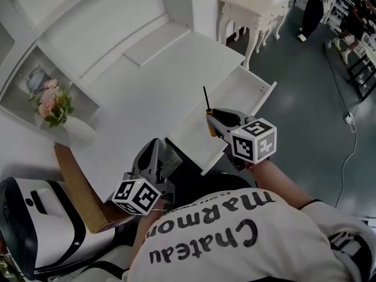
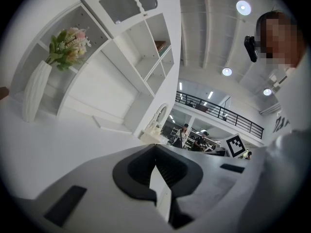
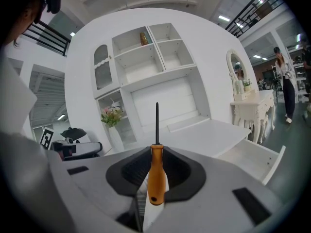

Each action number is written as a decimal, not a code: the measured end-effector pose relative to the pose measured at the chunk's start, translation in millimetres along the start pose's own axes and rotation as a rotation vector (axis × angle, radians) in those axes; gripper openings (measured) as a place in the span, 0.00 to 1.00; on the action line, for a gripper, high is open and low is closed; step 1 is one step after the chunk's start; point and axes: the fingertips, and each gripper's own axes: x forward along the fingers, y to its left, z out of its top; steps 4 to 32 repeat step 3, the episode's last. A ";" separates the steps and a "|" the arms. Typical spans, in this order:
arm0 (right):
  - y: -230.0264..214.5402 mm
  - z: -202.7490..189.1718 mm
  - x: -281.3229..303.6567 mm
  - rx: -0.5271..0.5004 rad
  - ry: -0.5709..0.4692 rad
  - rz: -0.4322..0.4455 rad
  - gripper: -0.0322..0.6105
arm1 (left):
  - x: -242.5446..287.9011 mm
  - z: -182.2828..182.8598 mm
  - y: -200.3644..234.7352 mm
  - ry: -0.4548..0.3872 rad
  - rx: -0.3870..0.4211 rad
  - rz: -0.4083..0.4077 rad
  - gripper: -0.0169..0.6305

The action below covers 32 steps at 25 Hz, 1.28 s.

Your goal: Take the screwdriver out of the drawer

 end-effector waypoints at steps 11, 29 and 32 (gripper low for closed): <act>1.0 0.4 0.2 -0.004 -0.002 -0.001 0.18 | -0.3 0.9 0.3 -0.002 0.001 -0.003 0.06; 1.0 0.4 0.2 -0.004 -0.002 -0.001 0.18 | -0.3 0.9 0.3 -0.002 0.001 -0.003 0.06; 1.0 0.4 0.2 -0.004 -0.002 -0.001 0.18 | -0.3 0.9 0.3 -0.002 0.001 -0.003 0.06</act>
